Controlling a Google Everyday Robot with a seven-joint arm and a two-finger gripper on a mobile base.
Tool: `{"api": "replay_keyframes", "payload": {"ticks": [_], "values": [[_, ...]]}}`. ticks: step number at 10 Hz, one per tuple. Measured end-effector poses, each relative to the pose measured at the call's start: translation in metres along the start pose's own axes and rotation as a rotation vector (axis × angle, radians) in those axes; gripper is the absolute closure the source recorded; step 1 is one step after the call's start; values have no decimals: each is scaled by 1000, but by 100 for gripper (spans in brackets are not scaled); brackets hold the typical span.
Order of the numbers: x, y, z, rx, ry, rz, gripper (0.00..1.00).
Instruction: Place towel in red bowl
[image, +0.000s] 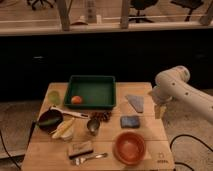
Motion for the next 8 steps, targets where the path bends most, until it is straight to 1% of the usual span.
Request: {"api": "replay_keyframes", "payload": {"ticks": [5,8], "values": [[7,-16,14,21,-10,-28,20],[12,-27,28,33,-26,-37,20]]}}
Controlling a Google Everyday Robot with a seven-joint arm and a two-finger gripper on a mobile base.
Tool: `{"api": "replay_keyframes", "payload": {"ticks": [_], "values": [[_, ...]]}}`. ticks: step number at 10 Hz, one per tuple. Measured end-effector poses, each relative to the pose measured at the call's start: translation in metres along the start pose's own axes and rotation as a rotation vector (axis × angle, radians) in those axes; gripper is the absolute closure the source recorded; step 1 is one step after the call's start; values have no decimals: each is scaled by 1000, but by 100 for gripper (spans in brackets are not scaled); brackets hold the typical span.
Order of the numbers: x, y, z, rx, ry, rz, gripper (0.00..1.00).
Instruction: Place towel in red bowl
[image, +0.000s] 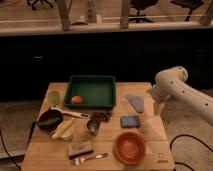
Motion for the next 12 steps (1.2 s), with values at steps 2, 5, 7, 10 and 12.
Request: {"api": "replay_keyframes", "payload": {"ticks": [2,5,7,10,12], "values": [[-1,-6,5,4,-10,-7,20],[1,-17,19,6,-32,-22,20],[5,-19,23,8,-35,-28,20],[2,-27,33,-2,-54,-51,20],[3,-31,38,-6,-67,-58,20]]}}
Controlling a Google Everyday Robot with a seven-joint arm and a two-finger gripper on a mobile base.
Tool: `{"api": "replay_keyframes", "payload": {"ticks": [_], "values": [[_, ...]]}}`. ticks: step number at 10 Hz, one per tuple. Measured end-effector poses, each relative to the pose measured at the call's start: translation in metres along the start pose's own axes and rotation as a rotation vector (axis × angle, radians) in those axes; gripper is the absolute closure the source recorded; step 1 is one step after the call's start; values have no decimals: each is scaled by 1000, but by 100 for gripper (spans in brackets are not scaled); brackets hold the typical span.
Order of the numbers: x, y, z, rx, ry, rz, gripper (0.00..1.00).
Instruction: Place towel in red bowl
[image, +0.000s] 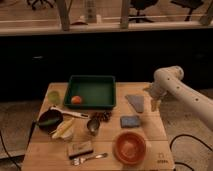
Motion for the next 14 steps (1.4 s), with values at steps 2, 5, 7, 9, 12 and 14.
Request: {"api": "replay_keyframes", "payload": {"ticks": [2,5,7,9,12,14], "values": [[0,-5,10,-12,-22,-6,20],[0,-7,19,-23,-38,-9,20],[2,-5,27,-32,-48,-6,20],[0,-4,36,-41,-60,-7,20],[-6,-5,48,-52,-74,-24,20],[-7,-2,54,-68,-78,-39,20]]}}
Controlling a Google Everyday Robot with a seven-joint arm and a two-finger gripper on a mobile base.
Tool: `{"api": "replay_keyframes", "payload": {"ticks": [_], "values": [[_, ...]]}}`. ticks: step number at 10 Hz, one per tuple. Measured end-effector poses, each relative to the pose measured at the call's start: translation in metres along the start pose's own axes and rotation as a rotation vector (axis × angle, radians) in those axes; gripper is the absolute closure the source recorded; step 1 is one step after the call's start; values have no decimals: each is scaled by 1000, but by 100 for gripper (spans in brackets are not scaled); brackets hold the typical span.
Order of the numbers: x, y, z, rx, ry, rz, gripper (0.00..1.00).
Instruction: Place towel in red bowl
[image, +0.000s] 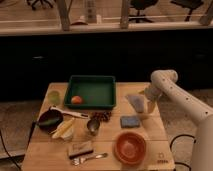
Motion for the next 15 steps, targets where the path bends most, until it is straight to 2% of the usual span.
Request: {"api": "replay_keyframes", "payload": {"ticks": [6,15], "values": [[-8,-1,19,-31,-6,-54,20],[-7,0,26,-36,-10,-104,20]]}}
